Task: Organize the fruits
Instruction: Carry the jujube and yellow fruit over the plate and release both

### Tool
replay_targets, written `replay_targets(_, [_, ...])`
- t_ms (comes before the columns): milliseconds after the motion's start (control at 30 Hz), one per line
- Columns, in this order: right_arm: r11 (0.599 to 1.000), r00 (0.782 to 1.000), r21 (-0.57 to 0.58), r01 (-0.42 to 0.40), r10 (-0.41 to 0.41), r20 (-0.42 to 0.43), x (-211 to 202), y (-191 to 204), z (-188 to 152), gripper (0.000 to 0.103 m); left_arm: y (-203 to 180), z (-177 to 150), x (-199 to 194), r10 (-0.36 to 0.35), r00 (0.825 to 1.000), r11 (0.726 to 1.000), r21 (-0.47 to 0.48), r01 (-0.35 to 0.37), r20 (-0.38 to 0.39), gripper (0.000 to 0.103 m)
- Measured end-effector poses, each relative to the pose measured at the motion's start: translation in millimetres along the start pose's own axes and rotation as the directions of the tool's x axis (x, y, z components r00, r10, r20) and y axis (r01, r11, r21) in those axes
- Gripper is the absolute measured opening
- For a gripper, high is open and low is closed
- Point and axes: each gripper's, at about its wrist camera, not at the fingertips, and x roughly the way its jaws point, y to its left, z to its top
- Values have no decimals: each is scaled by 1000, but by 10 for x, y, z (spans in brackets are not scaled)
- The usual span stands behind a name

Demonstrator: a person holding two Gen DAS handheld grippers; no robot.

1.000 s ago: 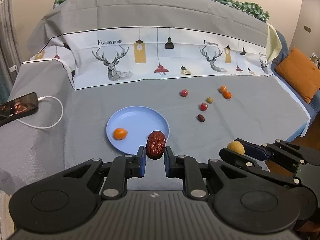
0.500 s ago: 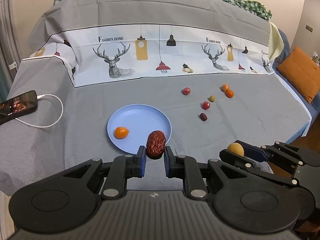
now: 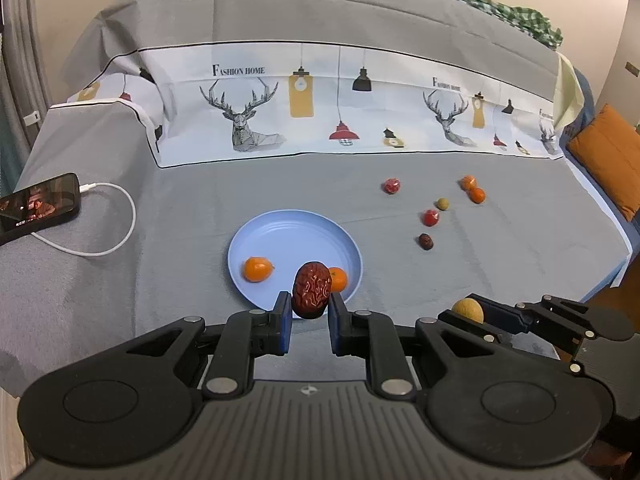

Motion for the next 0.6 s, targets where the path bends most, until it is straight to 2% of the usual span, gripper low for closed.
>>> replay_targets(333, [1000,999,14,-12,12,-41,394,22,93,27,141,173,501,17,999,1000,-8,-17,-33,20])
replay_targets(600, [999,996,28,-26,28,-83,940,9,211,27,297,393,1040,26,997,999,-25,-28,-75,20])
